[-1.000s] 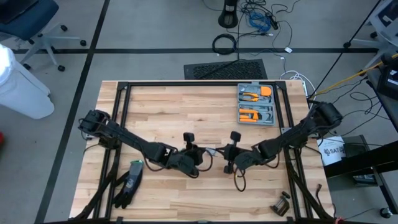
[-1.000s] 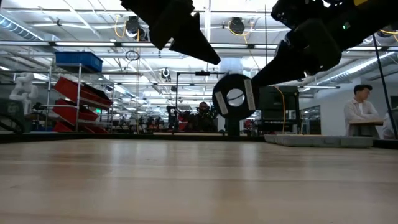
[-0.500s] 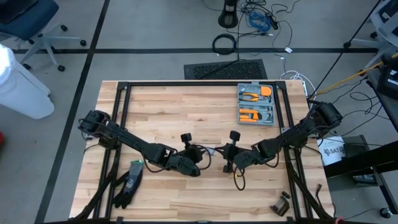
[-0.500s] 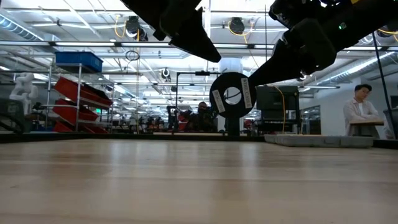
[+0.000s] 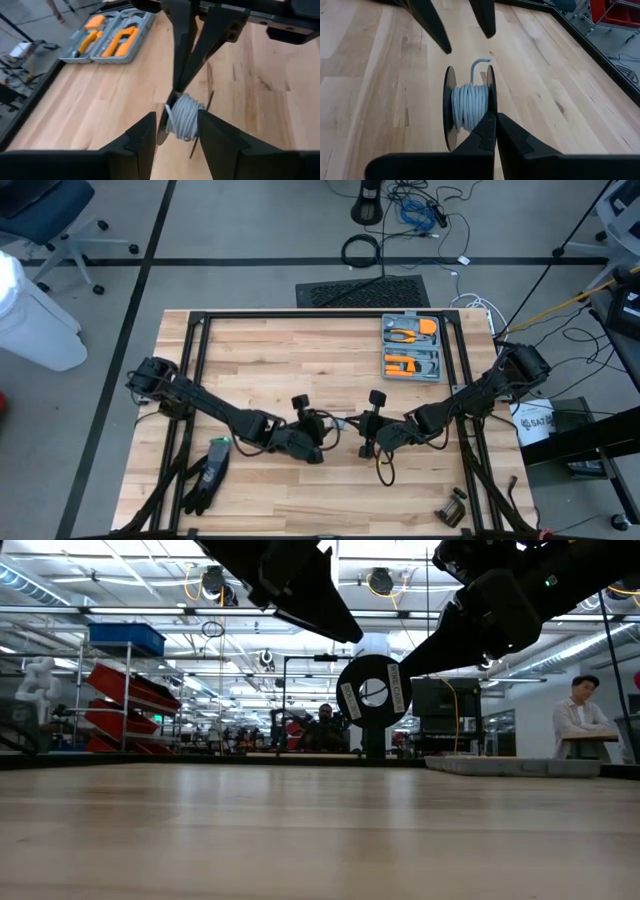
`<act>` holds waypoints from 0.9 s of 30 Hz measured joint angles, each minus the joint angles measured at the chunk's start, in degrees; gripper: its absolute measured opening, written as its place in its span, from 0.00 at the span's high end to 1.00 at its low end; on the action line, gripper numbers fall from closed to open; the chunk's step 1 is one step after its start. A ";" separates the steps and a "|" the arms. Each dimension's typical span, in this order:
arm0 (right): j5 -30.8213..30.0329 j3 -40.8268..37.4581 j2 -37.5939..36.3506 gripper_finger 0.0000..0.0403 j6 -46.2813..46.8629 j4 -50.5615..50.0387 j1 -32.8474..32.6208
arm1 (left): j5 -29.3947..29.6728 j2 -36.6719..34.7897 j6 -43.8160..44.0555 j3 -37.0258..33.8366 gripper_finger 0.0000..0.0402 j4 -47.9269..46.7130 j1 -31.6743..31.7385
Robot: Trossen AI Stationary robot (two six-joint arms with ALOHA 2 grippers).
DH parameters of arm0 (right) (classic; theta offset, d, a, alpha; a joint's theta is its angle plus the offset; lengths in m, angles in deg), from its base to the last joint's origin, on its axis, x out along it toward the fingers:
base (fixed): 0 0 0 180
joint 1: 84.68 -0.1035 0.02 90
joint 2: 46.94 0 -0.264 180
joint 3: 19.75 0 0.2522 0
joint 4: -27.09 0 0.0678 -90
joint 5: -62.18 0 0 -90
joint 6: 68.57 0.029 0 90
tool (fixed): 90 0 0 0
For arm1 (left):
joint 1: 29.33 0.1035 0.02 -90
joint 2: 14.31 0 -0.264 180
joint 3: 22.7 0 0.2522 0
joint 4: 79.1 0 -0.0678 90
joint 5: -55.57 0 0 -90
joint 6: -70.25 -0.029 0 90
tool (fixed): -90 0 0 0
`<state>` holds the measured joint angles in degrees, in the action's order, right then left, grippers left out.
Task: Coil cords
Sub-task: Uncoil the white wire from the spool
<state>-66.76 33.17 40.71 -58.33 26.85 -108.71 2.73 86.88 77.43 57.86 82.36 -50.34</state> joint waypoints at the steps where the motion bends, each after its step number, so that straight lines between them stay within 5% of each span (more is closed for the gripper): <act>1: 0.01 0.00 0.00 1.00 0.02 0.00 0.00 | -0.80 0.00 0.00 0.00 0.62 -0.01 0.20; 27: 0.07 0.00 0.00 1.00 -0.70 0.83 0.07 | -3.46 1.60 -2.02 0.00 0.63 2.32 3.02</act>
<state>-66.69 33.17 40.71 -59.03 27.68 -108.64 -0.73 88.48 75.40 57.86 84.68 -47.32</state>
